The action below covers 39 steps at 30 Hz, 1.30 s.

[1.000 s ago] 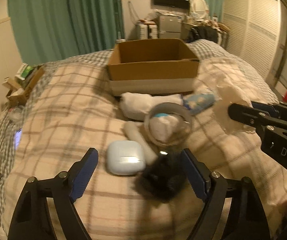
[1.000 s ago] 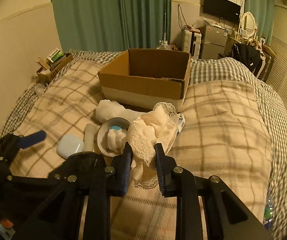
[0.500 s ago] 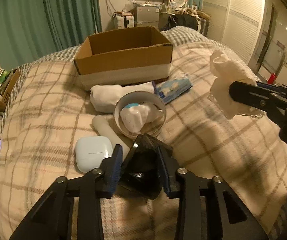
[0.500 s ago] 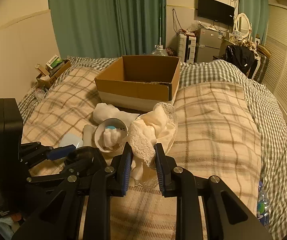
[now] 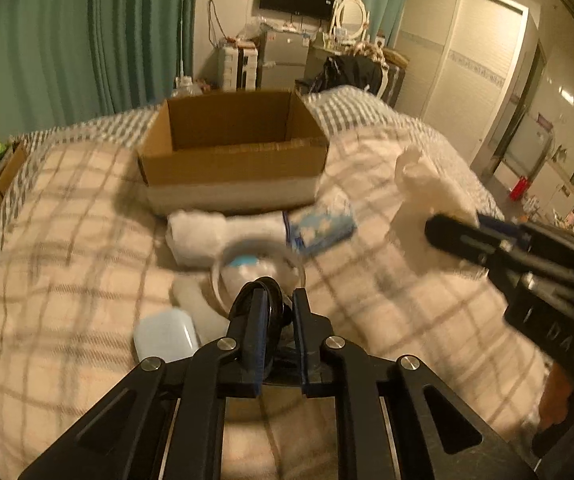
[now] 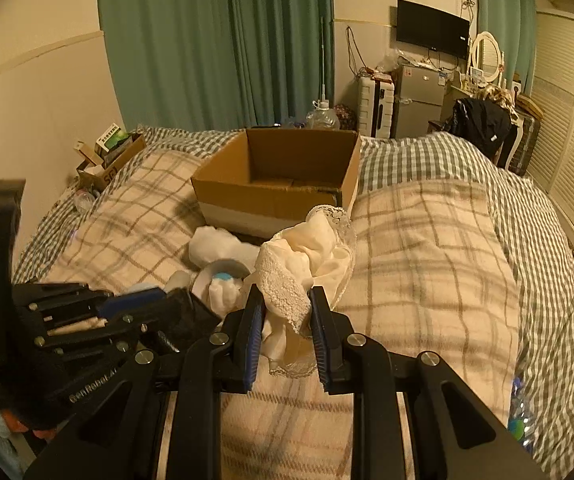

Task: Organize objects
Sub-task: 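Carry the lace cloth and black object into the cardboard box and open both grippers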

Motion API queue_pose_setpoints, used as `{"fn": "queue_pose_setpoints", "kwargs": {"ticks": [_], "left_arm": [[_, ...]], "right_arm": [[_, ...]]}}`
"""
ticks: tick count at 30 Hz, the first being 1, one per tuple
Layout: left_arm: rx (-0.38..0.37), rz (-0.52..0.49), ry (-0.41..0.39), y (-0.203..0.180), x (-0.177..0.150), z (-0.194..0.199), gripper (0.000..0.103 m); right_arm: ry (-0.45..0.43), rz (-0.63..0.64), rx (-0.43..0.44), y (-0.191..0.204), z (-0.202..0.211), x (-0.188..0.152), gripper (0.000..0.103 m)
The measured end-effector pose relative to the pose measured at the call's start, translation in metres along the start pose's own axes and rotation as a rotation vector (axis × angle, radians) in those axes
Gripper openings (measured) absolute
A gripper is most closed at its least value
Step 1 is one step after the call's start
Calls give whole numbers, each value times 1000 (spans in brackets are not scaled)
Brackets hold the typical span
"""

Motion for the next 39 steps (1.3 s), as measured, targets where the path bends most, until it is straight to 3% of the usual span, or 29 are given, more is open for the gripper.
{"fn": "queue_pose_setpoints", "kwargs": {"ticks": [6, 12, 19, 27, 35, 39], "left_arm": [[21, -6, -89, 9, 57, 24, 9], [49, -22, -176, 19, 126, 40, 8], [66, -18, -180, 39, 194, 5, 8], [47, -8, -124, 62, 225, -61, 8], [59, -11, -56, 76, 222, -115, 8], [62, -13, -33, 76, 219, -125, 8]], "right_arm": [[-46, 41, -12, 2, 8, 37, 22], [-100, 94, -36, 0, 10, 96, 22], [-112, 97, -24, -12, -21, 164, 22], [-42, 117, -14, -26, -101, 214, 21], [38, 102, 20, -34, -175, 209, 15], [60, 90, 36, -37, -190, 201, 15]]}}
Point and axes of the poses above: each gripper's, at about its wrist camera, not at the fingertips, and z roughly against the way its jaws point, y to its left, x to its top, the point moved 5 cm from there along -z, roughly the way its jaws point, and after that the axes turned 8 degrees about y, right-handed, at the moved point
